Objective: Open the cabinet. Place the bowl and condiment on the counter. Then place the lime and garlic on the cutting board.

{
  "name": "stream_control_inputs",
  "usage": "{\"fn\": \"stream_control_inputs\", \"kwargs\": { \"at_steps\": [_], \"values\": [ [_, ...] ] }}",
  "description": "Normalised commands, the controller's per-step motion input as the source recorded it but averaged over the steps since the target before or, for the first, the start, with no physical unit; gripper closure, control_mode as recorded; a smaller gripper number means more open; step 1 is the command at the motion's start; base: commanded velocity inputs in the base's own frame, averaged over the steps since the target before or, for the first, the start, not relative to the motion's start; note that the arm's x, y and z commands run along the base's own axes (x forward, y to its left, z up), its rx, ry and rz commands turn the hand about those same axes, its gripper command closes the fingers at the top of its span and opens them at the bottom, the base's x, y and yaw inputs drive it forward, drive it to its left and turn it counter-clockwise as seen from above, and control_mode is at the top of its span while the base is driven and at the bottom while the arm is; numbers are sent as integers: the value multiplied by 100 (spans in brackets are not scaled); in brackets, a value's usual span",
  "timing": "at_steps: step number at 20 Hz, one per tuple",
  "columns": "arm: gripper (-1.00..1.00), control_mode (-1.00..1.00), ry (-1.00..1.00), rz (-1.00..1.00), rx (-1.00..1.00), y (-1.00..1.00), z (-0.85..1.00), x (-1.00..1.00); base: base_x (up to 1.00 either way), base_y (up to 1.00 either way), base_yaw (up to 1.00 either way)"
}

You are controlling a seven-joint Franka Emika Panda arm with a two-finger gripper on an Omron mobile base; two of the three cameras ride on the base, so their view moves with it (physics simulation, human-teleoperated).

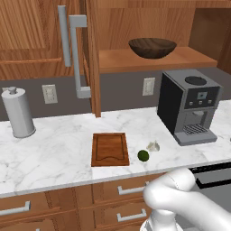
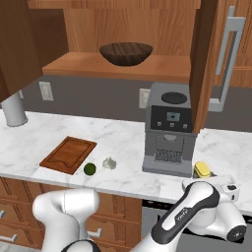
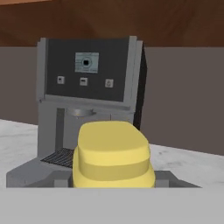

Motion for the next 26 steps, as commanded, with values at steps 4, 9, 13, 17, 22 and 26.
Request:
{"fn": "stream_control_inputs", "kwargs": {
  "at_steps": [4,9,13,17,22,26],
  "values": [
    [100,-100,0,0,0,-14,-19,17,0,0,0],
    [100,-100,0,0,0,-11,-18,19,0,0,0],
    [100,-100,0,0,0,-11,-19,17,0,0,0],
    [100,-100,0,0,0,-12,-19,19,0,0,0],
    [100,-100,0,0,0,-13,-19,20,0,0,0],
    [100,-100,0,0,0,-12,-18,20,0,0,0]
  ]
}}
